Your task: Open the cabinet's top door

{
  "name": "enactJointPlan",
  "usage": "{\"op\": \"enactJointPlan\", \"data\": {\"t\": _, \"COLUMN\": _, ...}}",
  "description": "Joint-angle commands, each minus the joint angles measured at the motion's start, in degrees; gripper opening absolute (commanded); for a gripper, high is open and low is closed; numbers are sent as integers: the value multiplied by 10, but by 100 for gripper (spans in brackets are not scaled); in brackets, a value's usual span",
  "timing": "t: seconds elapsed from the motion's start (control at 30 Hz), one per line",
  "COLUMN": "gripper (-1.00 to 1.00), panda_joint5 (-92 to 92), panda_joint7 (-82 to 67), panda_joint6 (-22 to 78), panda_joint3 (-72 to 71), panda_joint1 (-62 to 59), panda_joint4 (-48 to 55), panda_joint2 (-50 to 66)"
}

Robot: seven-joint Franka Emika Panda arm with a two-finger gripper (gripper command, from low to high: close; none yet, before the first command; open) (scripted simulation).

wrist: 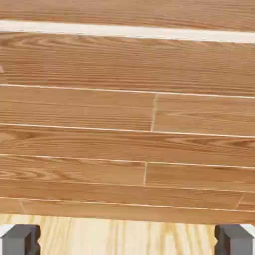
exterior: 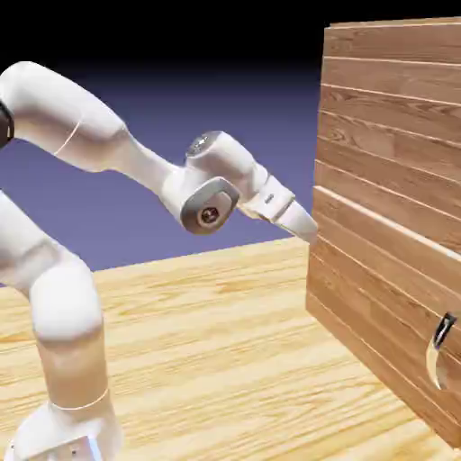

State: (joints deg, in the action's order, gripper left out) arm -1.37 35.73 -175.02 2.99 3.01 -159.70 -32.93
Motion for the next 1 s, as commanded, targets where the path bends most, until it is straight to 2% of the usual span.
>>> {"op": "enactJointPlan", "data": {"t": 0.0, "gripper": 0, "panda_joint5": -5, "panda_joint7": -25, "panda_joint6": -4, "panda_joint3": 11, "panda_joint1": 9, "panda_joint4": 5, "panda_joint2": -1}}
{"op": "enactJointPlan", "data": {"t": 0.97, "gripper": 0, "panda_joint5": -153, "panda_joint7": -748, "panda_joint6": -112, "panda_joint3": 332, "panda_joint1": 259, "panda_joint4": 145, "panda_joint2": -31}}
